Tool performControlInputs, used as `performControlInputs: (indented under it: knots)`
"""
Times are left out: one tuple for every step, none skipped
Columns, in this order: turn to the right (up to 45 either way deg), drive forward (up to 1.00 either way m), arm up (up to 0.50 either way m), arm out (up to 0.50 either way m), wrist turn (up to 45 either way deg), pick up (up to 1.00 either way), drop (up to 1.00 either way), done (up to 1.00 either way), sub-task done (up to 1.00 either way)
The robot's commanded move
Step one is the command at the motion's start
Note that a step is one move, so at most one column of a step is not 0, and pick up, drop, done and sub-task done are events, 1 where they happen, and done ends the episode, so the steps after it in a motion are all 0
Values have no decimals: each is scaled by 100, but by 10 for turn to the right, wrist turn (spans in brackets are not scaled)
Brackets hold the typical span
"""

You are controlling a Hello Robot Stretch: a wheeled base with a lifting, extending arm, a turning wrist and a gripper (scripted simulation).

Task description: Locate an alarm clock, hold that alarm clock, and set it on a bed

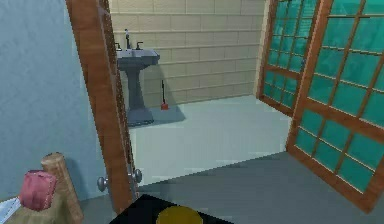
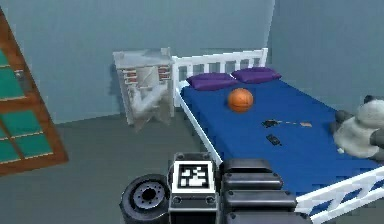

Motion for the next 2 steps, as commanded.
performControlInputs:
  knots:
    - [60, 0, 0, 0, 0, 0, 0, 0, 0]
    - [-450, 0, 0, 0, 0, 0, 0, 0, 0]
